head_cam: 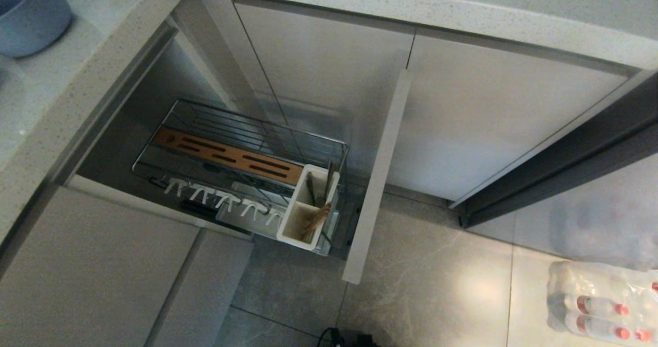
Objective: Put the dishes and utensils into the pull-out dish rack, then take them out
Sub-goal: Pick up the bowl and place it in the cupboard
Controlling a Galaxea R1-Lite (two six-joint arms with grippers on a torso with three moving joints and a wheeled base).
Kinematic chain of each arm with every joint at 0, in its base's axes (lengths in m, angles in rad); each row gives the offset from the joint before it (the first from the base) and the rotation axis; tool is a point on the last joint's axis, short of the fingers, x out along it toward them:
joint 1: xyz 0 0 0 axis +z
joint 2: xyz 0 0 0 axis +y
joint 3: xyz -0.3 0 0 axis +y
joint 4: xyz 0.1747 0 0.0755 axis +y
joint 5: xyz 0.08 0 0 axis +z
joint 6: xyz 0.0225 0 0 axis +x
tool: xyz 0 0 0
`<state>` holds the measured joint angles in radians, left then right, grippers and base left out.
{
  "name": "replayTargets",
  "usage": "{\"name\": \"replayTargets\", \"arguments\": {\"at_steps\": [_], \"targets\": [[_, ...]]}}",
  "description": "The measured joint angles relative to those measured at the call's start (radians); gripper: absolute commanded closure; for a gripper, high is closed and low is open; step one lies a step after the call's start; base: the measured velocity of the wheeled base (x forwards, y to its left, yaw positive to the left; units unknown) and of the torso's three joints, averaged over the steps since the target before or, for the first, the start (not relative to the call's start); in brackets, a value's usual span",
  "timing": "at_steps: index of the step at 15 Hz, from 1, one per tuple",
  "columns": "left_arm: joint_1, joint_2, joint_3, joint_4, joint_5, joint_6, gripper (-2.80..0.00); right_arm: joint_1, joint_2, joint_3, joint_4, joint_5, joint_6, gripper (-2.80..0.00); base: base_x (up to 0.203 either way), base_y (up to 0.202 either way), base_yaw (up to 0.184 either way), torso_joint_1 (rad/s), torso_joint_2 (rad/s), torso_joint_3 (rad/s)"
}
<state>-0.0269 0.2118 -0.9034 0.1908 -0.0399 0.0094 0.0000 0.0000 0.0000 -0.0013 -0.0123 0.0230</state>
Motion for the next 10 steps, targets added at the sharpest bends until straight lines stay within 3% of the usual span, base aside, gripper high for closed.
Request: {"name": "replayTargets", "arguments": {"at_steps": [5, 7, 10], "targets": [[-0.077, 0.446, -0.453, -0.002, 0.153, 0.016, 0.00, 0.000, 0.000, 0.000, 0.000, 0.000, 0.000, 0.00, 0.000, 0.000, 0.000, 0.000, 0.00, 0.000], [-0.084, 0.636, -0.556, -0.078, 0.193, 0.003, 0.00, 0.000, 0.000, 0.000, 0.000, 0.000, 0.000, 0.00, 0.000, 0.000, 0.000, 0.000, 0.00, 0.000], [-0.023, 0.908, -0.677, -0.211, 0.223, -0.033, 0.00, 0.000, 0.000, 0.000, 0.000, 0.000, 0.000, 0.00, 0.000, 0.000, 0.000, 0.000, 0.00, 0.000]]}}
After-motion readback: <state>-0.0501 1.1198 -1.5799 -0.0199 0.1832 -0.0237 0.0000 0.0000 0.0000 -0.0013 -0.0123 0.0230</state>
